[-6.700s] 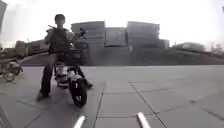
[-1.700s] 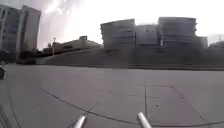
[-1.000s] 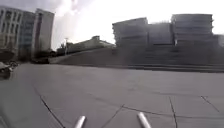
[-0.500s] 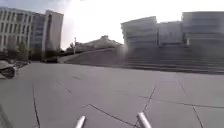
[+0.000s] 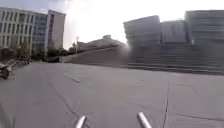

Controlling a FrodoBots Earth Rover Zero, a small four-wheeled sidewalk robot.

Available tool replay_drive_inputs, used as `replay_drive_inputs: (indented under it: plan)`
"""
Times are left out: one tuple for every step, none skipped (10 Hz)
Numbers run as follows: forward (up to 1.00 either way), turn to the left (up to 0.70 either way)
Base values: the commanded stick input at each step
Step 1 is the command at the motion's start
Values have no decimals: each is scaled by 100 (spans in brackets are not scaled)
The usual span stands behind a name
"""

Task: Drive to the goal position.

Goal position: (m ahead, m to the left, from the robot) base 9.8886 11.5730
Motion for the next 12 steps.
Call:
replay_drive_inputs:
  plan:
    - [100, 0]
    - [100, 0]
    - [100, 6]
    - [100, 20]
    - [100, 27]
    - [100, 27]
    - [100, 27]
    - [100, 27]
    - [100, 27]
    - [100, 27]
    - [100, 27]
    - [100, 27]
